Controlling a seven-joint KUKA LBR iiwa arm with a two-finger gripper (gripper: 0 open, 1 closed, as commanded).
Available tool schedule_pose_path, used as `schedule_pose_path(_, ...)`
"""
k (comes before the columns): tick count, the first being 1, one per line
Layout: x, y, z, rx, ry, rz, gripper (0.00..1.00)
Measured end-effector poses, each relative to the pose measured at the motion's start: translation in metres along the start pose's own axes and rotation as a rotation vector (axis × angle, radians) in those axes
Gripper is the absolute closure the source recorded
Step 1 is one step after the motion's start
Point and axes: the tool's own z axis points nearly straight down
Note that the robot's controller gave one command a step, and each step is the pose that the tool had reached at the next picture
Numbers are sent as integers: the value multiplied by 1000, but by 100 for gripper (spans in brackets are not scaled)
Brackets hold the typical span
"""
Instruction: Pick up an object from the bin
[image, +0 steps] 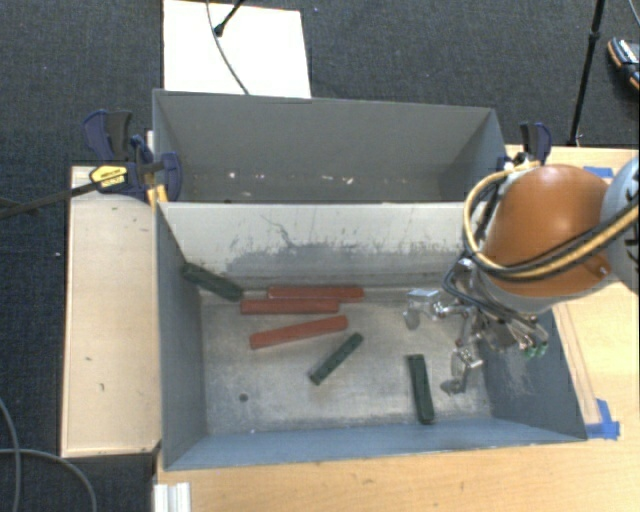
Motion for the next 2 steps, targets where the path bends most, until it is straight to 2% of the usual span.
schedule_pose_path(1, 8, 12, 21, -3, 5, -138, 0)
schedule_pose_path(2, 16, 9, 34, -3, 5, -256, 0)
